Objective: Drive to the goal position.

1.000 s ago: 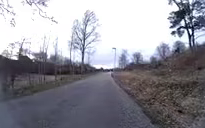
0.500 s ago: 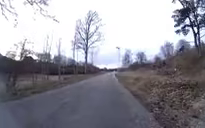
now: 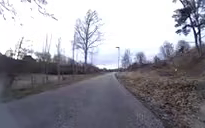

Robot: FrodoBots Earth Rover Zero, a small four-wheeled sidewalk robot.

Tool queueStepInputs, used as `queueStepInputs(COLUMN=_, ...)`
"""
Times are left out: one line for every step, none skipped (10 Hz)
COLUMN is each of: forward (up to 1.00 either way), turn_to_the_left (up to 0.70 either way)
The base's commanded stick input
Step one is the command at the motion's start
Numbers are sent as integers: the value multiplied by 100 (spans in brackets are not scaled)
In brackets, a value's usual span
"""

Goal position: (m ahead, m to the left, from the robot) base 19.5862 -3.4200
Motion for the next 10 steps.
queueStepInputs(forward=50, turn_to_the_left=0)
queueStepInputs(forward=50, turn_to_the_left=0)
queueStepInputs(forward=50, turn_to_the_left=0)
queueStepInputs(forward=50, turn_to_the_left=0)
queueStepInputs(forward=50, turn_to_the_left=0)
queueStepInputs(forward=50, turn_to_the_left=0)
queueStepInputs(forward=50, turn_to_the_left=0)
queueStepInputs(forward=50, turn_to_the_left=0)
queueStepInputs(forward=50, turn_to_the_left=0)
queueStepInputs(forward=50, turn_to_the_left=0)
